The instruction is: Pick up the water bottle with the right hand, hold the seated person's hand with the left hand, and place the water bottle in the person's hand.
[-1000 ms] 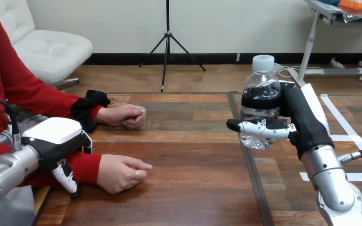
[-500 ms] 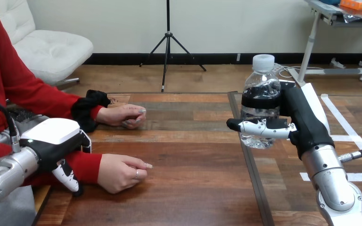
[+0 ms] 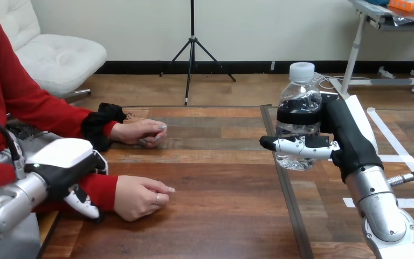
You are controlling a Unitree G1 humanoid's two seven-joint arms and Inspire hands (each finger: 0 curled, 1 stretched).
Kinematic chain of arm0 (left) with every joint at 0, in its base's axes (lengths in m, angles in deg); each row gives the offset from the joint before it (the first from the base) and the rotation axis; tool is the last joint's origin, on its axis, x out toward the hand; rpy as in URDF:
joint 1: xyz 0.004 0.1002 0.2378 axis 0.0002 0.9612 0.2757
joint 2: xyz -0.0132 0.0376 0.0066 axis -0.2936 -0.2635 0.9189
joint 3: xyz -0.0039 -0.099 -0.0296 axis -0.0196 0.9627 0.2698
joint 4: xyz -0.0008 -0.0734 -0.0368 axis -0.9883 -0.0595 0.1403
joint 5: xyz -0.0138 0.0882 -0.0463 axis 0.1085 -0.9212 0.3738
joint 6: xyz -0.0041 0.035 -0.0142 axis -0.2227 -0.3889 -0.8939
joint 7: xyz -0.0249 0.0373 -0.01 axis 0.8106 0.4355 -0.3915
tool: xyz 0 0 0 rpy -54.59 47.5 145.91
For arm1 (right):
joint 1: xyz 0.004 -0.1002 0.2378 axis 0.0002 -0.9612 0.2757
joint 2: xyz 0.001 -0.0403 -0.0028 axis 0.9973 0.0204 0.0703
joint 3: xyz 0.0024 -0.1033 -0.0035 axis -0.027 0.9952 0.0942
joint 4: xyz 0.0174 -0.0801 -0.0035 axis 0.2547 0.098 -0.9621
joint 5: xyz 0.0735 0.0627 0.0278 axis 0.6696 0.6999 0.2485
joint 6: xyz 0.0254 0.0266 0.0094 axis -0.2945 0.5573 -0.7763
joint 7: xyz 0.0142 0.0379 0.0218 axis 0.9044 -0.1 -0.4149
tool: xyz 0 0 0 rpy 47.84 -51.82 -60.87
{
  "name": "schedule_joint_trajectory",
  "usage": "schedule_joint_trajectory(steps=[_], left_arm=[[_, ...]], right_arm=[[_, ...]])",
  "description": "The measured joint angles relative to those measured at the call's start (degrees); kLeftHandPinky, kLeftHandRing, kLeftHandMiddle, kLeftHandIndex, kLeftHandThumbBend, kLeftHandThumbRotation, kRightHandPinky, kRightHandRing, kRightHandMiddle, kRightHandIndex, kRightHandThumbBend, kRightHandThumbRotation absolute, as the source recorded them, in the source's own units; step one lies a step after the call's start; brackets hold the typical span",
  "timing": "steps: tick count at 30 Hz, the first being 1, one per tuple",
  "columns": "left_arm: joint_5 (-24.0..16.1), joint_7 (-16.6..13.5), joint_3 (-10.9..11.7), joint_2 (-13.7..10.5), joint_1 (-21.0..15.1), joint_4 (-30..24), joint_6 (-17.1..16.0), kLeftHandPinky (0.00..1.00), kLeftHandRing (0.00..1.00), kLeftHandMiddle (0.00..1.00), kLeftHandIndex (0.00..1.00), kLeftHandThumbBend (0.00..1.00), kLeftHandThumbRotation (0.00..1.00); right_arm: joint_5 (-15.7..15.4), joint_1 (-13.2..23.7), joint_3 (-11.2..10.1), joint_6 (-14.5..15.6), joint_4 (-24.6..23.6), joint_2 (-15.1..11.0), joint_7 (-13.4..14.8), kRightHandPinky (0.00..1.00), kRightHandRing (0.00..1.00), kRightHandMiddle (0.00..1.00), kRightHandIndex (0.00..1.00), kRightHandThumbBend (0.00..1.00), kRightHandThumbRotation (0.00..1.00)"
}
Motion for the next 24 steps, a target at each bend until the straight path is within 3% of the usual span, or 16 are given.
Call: schedule_joint_trajectory(steps=[24], left_arm=[[1.45,-0.16,0.91,0.72,2.26,-1.84,-2.31,0.24,0.32,0.41,0.41,0.72,0.24]], right_arm=[[-0.36,0.01,0.00,-0.02,1.08,0.13,0.11,0.21,0.28,0.41,0.46,0.89,0.00]])
